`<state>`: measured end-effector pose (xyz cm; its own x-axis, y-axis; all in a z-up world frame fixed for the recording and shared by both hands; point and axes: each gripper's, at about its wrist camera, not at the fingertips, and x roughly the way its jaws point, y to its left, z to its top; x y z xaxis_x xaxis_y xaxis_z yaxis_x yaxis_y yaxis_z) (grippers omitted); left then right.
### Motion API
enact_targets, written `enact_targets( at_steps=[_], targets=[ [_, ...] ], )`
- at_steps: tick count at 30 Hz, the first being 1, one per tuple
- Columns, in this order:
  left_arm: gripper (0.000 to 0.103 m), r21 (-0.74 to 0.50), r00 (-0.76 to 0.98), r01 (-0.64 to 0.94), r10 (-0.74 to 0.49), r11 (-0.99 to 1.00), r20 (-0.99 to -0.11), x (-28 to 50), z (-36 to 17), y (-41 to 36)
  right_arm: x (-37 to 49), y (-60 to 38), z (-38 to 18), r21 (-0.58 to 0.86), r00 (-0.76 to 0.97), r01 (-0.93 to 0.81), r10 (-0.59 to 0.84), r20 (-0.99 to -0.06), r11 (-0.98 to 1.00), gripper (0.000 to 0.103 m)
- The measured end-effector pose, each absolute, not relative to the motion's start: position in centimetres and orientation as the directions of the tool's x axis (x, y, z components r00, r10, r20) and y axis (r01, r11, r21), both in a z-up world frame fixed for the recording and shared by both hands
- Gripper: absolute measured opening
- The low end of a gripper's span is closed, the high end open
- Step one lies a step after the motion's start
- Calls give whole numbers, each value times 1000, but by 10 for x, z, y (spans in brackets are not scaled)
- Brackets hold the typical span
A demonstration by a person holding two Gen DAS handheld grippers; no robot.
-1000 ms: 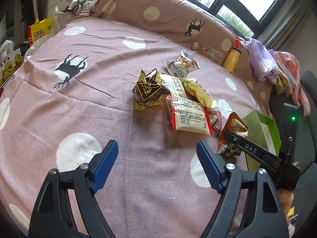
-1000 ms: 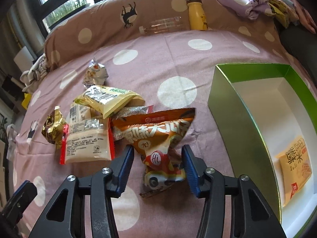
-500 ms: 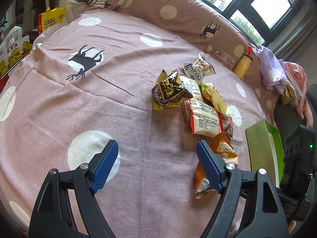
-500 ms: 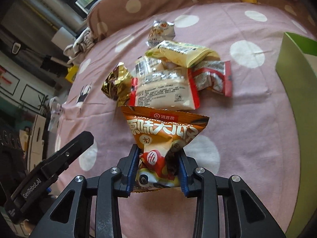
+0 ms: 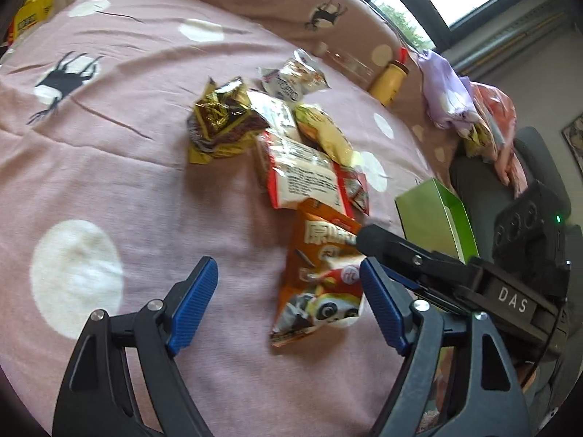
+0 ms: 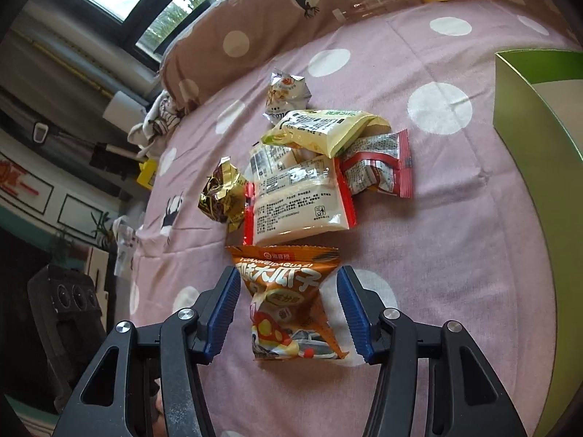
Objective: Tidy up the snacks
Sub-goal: 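Return the right gripper to the pile and grasp the orange panda chip bag, then carry the orange chip bag into the green box and release it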
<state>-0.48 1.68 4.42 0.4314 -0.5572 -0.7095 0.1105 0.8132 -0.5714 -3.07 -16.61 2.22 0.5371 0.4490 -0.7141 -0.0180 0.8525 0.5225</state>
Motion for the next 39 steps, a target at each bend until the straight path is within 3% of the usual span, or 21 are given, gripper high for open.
enact_targets(
  at_steps=[4,11,15,17,19,39],
  targets=[
    [79,-657,355,142,-658,740,-664,-1,32,9,-25,-166,18,540,517,-32,476,-711,841,56],
    [76,-657,313,174,-674,733,-669,6,24,-7,-11,-162,4,568,454,-38,521,-723,822,56],
    [62,-661,311,179,-680,728,-664,9,20,-10,-4,-159,-4,585,426,-43,545,-722,810,56],
    [50,-655,318,178,-673,734,-668,9,19,-10,-5,-160,-8,594,417,-35,552,-722,804,54],
    [46,-660,326,187,-680,727,-657,8,20,-8,-6,-157,-6,574,431,-45,535,-727,817,52],
    [41,-593,521,396,-704,700,-483,-36,94,-42,-71,-183,70,553,664,-146,496,-560,820,49]
  ],
)
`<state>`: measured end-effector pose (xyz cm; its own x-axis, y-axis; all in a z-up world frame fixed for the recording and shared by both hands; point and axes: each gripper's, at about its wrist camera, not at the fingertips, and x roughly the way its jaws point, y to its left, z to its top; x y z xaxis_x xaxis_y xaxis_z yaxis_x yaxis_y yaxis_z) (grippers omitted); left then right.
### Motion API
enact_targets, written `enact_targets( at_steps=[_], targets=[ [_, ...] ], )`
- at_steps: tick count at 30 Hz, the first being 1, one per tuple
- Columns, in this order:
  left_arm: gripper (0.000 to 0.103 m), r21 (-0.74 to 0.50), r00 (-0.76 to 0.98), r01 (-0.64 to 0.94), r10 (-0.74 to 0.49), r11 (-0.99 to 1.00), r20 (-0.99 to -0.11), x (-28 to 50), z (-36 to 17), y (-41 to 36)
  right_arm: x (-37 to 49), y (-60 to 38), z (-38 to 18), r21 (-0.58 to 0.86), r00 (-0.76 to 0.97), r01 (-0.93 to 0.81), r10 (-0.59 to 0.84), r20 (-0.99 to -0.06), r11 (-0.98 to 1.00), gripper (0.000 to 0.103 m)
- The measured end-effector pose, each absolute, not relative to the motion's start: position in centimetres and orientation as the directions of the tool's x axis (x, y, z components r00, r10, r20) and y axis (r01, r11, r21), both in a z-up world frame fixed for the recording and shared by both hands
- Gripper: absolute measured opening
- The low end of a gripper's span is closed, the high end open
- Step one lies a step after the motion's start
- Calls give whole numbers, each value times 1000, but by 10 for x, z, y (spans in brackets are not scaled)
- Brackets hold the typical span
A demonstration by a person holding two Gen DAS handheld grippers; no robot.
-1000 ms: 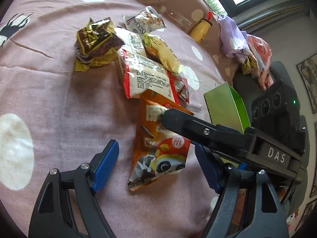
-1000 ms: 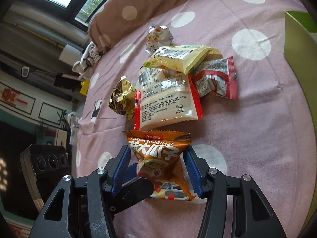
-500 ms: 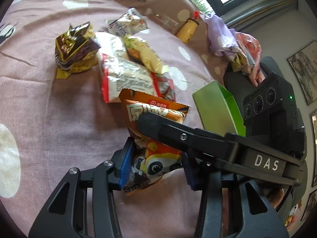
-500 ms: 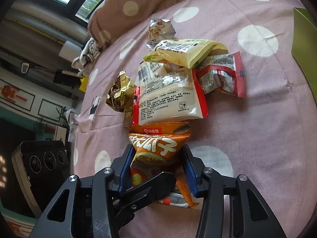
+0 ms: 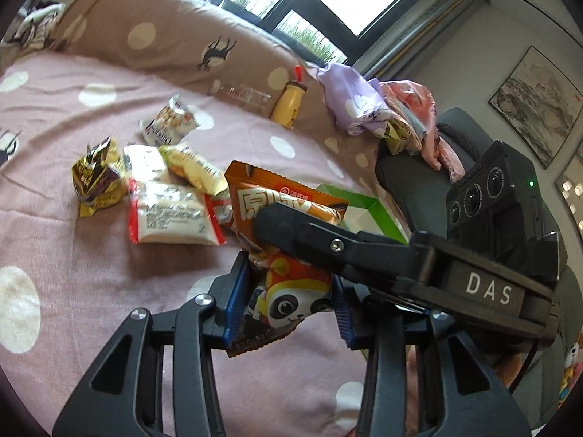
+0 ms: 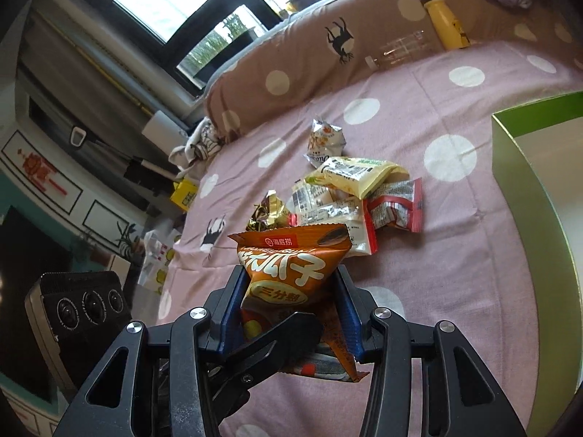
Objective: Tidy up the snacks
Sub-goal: 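Carry the orange chip bag into the green box and release it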
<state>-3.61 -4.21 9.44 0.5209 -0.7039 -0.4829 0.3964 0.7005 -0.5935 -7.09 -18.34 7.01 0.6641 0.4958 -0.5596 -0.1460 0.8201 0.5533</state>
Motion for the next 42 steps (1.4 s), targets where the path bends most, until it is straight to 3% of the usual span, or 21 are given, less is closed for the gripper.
enact_targets(
  at_steps=[8,20,31,42],
  targets=[
    [41,-514,528,498,-714,699,-460,-31,124,-83,-90,-227,94,606,766,-147,477,-431,782,49],
    [40,-439,443,610,-743,660,-503,-23,135,-165,-114,-310,91,703,850,-36,392,-352,710,49],
    [39,-434,339,656,-754,618,-562,-16,122,-218,-122,-360,68,774,873,96,320,-367,626,49],
    [39,-480,242,649,-758,591,-606,-7,100,-248,-123,-391,46,792,861,238,255,-440,562,49]
  ],
)
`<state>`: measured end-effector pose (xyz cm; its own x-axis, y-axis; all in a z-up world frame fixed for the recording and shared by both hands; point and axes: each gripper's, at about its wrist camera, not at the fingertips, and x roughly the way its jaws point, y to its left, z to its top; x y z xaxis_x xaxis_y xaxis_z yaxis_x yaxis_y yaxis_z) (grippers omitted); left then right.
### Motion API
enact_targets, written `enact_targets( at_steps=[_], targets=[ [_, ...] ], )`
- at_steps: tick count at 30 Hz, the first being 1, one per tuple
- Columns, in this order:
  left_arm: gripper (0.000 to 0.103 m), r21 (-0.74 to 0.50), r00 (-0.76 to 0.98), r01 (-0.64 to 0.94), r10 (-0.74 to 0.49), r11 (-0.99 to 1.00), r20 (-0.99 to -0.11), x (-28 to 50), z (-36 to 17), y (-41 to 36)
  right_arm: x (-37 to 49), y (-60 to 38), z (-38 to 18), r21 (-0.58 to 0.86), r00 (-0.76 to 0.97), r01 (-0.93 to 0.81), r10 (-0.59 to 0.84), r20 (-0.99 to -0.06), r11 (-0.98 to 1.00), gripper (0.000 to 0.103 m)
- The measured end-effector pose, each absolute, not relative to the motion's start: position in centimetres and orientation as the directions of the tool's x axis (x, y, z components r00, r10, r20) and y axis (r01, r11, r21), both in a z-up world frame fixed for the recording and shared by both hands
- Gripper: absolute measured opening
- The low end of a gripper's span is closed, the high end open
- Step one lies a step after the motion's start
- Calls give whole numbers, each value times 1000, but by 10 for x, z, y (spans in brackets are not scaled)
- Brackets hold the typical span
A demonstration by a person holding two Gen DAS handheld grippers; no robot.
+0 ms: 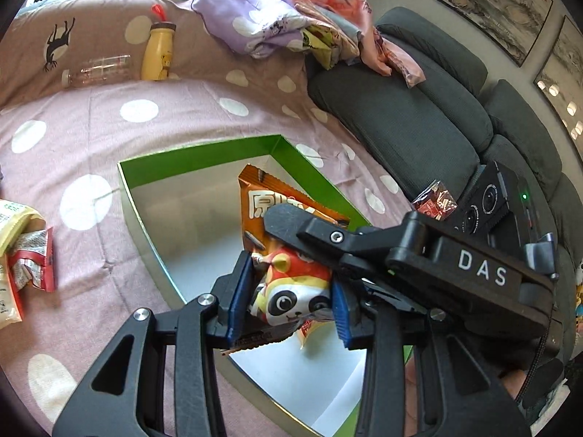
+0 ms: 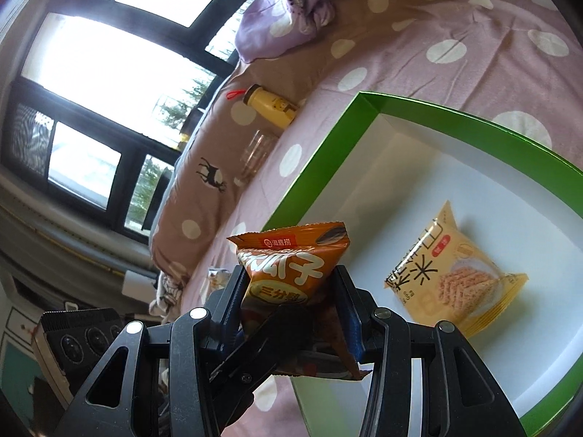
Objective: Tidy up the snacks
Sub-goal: 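Carry the orange chip bag into the green box and release it, then move the right gripper back and grasp the white-and-red wafer pack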
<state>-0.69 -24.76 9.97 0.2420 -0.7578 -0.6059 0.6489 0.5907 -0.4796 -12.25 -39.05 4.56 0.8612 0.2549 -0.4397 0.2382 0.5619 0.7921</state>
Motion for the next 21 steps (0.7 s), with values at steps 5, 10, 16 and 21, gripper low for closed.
enact_targets(
  at_steps=[5,10,16,21],
  targets=[
    [40,-438,260,651,-724,620,-639,-8,95,-256,-122,-398,36,795,848,289,242,-471,534,49],
    [61,-377,317,637,-674,672,-667,-11,96,-253,-126,-395,43,728,838,361,140,-528,582,49],
    [82,-322,427,597,-631,735,-648,-15,108,-226,-135,-391,54,719,867,346,87,-491,602,60],
    [87,-246,504,540,-543,805,-672,-18,113,-197,-134,-377,66,697,882,315,73,-466,644,69]
  ],
)
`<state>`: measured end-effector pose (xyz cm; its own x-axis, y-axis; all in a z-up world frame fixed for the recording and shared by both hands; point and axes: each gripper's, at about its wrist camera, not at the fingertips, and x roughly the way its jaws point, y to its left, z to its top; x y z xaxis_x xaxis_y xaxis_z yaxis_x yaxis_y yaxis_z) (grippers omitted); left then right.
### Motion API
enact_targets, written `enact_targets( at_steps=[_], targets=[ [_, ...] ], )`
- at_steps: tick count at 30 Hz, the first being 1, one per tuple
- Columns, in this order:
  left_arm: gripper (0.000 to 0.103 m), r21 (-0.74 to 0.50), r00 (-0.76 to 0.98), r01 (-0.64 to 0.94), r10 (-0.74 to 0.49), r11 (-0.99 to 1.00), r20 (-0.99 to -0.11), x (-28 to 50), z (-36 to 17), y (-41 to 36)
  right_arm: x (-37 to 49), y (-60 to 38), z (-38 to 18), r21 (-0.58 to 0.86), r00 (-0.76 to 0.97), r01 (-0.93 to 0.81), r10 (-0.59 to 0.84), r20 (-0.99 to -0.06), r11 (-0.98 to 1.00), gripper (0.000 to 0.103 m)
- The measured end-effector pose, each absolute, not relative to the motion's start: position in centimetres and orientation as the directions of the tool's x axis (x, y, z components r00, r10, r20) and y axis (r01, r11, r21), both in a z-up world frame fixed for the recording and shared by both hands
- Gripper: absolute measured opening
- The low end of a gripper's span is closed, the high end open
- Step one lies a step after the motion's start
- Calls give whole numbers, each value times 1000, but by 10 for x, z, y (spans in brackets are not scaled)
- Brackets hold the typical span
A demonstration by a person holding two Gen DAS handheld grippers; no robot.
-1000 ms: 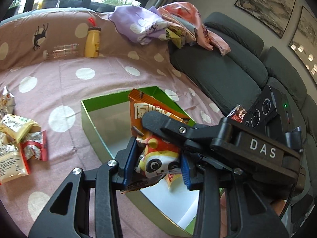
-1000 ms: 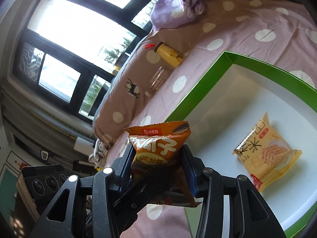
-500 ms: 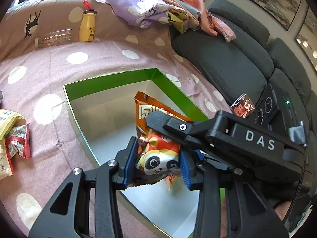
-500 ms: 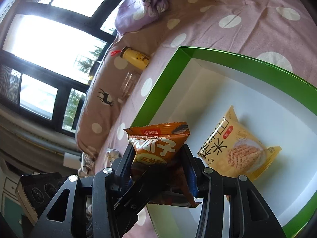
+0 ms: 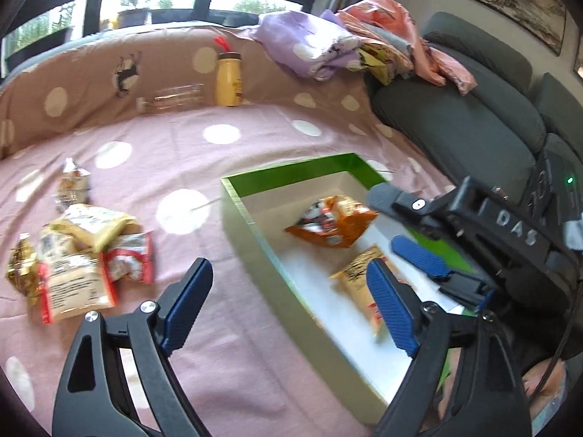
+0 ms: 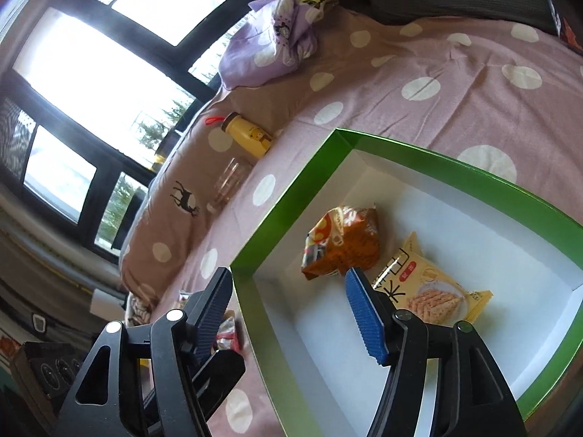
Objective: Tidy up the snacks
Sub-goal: 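Move the right gripper back and grasp the white-and-red wafer pack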
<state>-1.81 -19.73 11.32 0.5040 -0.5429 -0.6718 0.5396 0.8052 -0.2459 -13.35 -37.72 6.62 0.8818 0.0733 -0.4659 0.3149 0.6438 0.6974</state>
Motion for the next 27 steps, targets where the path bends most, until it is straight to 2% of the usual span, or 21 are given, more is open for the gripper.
enact_targets(
  at_steps=[4,6,8,16,22,27],
  targets=[
    [88,-204,554,473,-469,857,-688,-20,114,-167,-127,-357,77,658,882,283,79,-464,698,82],
    [92,-198,573,427,-433,882,-696,-21,114,-145,-123,-345,81,638,882,264,87,-464,724,86],
    [101,-194,599,365,-389,910,-700,-23,113,-121,-117,-332,84,614,876,242,102,-471,751,90],
    [101,-217,651,100,-229,971,-724,-28,92,-18,-84,-261,84,479,811,157,164,-561,864,91],
    [101,-287,618,-63,-189,956,-763,-19,74,34,-57,-209,68,413,715,57,251,-652,909,91],
    [101,-331,613,-118,-194,936,-766,-16,71,55,-26,-166,58,356,630,10,271,-728,934,91]
  ],
)
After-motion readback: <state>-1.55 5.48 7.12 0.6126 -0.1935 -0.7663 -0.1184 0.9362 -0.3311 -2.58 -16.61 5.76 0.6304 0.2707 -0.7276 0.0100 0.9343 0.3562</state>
